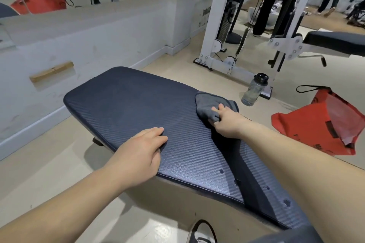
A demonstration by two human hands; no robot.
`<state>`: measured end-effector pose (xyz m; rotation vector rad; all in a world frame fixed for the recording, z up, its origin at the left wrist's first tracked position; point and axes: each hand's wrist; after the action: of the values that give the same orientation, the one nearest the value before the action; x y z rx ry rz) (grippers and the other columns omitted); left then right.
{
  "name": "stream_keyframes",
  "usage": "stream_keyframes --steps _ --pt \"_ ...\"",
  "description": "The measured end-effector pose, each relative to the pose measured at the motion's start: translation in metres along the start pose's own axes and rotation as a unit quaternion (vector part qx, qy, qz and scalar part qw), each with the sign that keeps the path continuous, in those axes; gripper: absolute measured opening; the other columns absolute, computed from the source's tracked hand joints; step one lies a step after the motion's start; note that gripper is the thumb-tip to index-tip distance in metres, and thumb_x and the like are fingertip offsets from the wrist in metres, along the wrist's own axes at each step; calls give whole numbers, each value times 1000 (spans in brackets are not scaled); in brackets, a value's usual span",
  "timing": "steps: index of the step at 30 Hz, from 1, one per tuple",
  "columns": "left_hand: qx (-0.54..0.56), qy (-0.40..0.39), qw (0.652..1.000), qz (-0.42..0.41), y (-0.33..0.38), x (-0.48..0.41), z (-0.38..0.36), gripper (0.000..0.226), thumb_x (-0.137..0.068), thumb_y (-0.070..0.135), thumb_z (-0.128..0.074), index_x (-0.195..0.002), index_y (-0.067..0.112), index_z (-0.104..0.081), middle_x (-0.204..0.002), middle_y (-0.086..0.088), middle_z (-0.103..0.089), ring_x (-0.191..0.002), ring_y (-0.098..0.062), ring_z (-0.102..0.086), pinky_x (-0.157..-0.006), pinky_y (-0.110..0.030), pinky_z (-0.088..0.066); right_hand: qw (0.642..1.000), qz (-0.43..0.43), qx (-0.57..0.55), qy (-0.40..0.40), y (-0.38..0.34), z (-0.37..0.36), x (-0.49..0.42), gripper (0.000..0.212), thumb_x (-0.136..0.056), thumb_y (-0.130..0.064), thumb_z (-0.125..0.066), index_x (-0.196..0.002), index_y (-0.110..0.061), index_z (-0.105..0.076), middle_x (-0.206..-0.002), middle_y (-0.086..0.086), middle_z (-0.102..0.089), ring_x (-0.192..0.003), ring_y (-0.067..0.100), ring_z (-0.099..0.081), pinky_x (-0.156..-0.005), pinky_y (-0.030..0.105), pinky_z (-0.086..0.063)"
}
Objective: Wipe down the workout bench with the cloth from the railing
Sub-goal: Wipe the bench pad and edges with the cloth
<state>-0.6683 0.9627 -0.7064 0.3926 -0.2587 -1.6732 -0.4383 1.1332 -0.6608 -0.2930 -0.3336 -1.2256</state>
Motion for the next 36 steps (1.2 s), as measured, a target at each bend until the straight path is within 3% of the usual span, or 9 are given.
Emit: stream_keyframes --steps 4,7,10,15,18,22,27,31,36 --pt "-12 8 1000 11 -7 3 4 40 -97 22 -52 -135 18 -63 -155 -2 -49 -146 -22 -40 -116 -21 -16 999 29 -37 6 -26 -2 -3 63 -105 -42 -38 -162 -20 -24 -171 9 -16 -158 29 -15 -127 43 -15" --pt "-15 24 999 31 -13 2 8 40 -97 22 -53 -135 16 -63 -154 -2 -50 -146 -22 -41 -116 -21 -16 990 125 -30 -48 -48 -6 20 60 -105 -42 -40 -160 -22 -31 -170 9 -22 -157 28 -18 -128 40 -14" --pt "-15 38 998 43 -13 -1 12 41 -96 22 -52 -134 13 -63 -153 -7 -51 -144 -25 -44 -117 -24 -21 979 185 9 -88 -48 -10 30 61 -107 -38 -36 -164 -27 -18 -174 -3 -2 -160 15 -1 -129 35 -1" --pt "3 37 999 40 -5 3 15 43 -101 24 -50 -142 19 -55 -161 2 -39 -150 -16 -31 -113 -15 -11 1000 23 -8 -10 -22 -1 -1 66 -105 -39 -36 -165 -29 -9 -174 -6 3 -160 18 -5 -129 37 -8" --pt "0 26 999 34 -6 9 19 43 -102 26 -47 -144 20 -54 -162 3 -36 -151 -15 -29 -112 -13 -8 999 14 13 -29 -35 -4 -2 68 -104 -38 -34 -165 -24 -7 -174 2 2 -160 25 -5 -128 45 -13" --pt "-22 31 999 36 -14 14 32 52 -99 27 -52 -150 19 -47 -165 -1 -32 -152 -18 -27 -117 -17 -9 985 150 63 -60 -82 -14 41 66 -106 -38 -33 -165 -23 -8 -174 2 2 -160 24 -5 -128 44 -12" --pt "9 -15 1000 23 -6 26 42 85 -80 31 -53 -160 25 -25 -170 6 -9 -157 -13 -3 -119 -17 0 941 307 104 -99 -101 -28 85 63 -109 -37 -32 -165 -27 -7 -173 -4 9 -159 11 8 -128 33 2" --pt "19 -54 998 -14 16 27 35 88 -80 22 -54 -161 26 -19 -171 8 -4 -157 -9 4 -118 -14 4 955 272 79 -90 -66 -19 61 61 -108 -35 -32 -164 -34 -9 -173 -10 7 -158 5 7 -129 34 3" --pt "2 -29 1000 -12 22 14 27 82 -91 29 -60 -161 24 -18 -171 7 -7 -156 -8 -2 -117 -13 3 982 158 83 -63 -42 -9 38 63 -108 -35 -35 -165 -27 -8 -174 2 5 -160 19 3 -129 40 -3"
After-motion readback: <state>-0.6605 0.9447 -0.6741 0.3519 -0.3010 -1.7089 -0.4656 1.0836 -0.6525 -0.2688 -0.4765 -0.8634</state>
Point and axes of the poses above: each hand's wrist, its own x-axis away from the middle knuckle, its own z-axis out of the back of the hand, y = z × x
